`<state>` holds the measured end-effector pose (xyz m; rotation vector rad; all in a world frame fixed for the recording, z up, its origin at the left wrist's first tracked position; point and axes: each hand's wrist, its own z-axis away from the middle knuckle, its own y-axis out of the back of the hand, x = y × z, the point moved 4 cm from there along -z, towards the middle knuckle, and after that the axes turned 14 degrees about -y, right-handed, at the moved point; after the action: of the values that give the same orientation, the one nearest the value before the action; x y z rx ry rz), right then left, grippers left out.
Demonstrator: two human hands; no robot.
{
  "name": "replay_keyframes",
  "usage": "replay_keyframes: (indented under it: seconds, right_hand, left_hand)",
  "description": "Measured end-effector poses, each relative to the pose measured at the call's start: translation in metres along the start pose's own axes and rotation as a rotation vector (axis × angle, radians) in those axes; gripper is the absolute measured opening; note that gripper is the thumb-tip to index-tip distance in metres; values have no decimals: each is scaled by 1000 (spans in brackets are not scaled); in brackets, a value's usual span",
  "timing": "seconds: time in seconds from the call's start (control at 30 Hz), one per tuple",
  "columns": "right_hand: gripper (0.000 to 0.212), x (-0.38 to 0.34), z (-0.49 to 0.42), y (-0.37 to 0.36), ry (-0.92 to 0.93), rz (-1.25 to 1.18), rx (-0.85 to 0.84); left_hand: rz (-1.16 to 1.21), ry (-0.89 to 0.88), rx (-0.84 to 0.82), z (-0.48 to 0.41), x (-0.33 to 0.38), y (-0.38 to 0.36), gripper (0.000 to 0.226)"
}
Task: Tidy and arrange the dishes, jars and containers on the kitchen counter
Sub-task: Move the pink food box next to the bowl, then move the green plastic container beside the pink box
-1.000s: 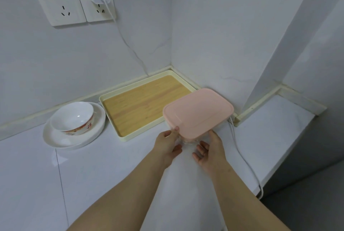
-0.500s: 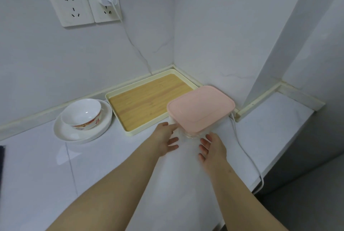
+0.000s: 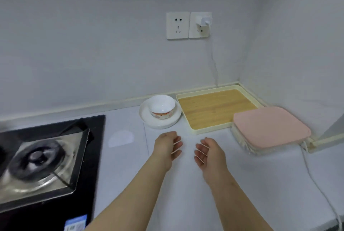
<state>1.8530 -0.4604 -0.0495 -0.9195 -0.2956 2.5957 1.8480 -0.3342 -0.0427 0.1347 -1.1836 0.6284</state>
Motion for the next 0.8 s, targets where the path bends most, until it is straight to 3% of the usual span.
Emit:
replay_keyframes:
  seconds: [0.3,0.7,0.8]
  right_hand:
    - [15,98,34,-107,-178,397,-289]
    - [16,321,172,-199,-374,1005,-733]
    - [14,364,206,-217,-368,1091,-794]
  left_hand:
    - [102,-178,338,54,28,156,8]
    - [344,-359,1006,245,14,386,6]
    - [378,-396,1093,277,15,431,7]
